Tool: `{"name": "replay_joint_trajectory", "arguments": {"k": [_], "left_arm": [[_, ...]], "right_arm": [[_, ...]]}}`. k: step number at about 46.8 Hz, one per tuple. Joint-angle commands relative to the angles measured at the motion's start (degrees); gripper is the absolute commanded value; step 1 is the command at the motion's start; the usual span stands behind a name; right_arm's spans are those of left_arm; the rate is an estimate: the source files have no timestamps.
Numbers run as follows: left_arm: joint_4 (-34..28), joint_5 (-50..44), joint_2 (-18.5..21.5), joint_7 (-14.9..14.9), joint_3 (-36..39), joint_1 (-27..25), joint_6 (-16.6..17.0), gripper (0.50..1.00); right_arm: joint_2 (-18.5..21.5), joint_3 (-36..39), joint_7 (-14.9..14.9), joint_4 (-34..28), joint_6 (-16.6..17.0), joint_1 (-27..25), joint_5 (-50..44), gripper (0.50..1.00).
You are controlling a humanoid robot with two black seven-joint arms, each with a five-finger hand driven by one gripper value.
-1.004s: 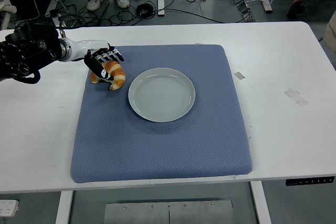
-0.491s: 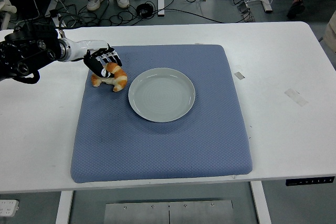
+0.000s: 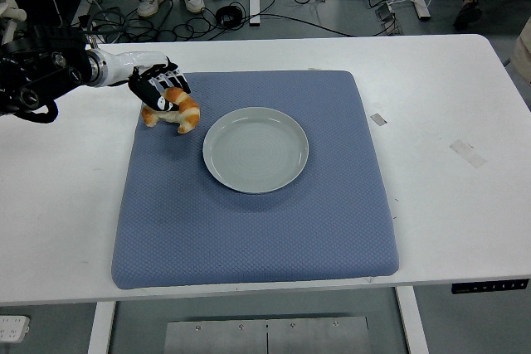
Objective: Place the bread on the plate
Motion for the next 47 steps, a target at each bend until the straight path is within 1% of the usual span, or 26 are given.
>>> {"name": "replay_joint_trajectory", "arguments": {"k": [1,11,19,29,36,40,47], "left_arm": [[-0.09,-0.04,-0.17,-0.07,-0.51,-0.76,-0.02,0.593],[-0.62,0.22,-1.31,-0.07,-1.13,-3.92,-0.55,0.596],[-0.8,0.22,-4.73,-0.07,-1.56,-5.5,-0.55,0.598],[-1.06,0.58,-9.04,0.01,-3.32,-5.42,-0.55,0.599],[-1.24,0.66,-10.19,0.1,-3.15,-5.07,-0.64,0.601],[-1.24,0.75,-10.19,0.1,-3.06,-4.89,-0.81,0.605],[-1.24,0.75,-10.19,0.01,-3.15,-4.45,-2.57,0.607]], "right_arm": [[0.0,0.0,-0.05,0.0,0.01,0.06,0.0,1.0],[0.0,0.0,0.04,0.0,0.01,0.06,0.0,1.0],[0.0,0.0,0.04,0.0,0.01,0.06,0.0,1.0],[0.0,0.0,-0.05,0.0,0.01,0.06,0.0,1.0],[0.0,0.0,-0.05,0.0,0.01,0.06,0.0,1.0],[0.0,0.0,-0.05,0.0,0.01,0.06,0.0,1.0],[0.0,0.0,0.04,0.0,0.01,0.06,0.0,1.0]]}}
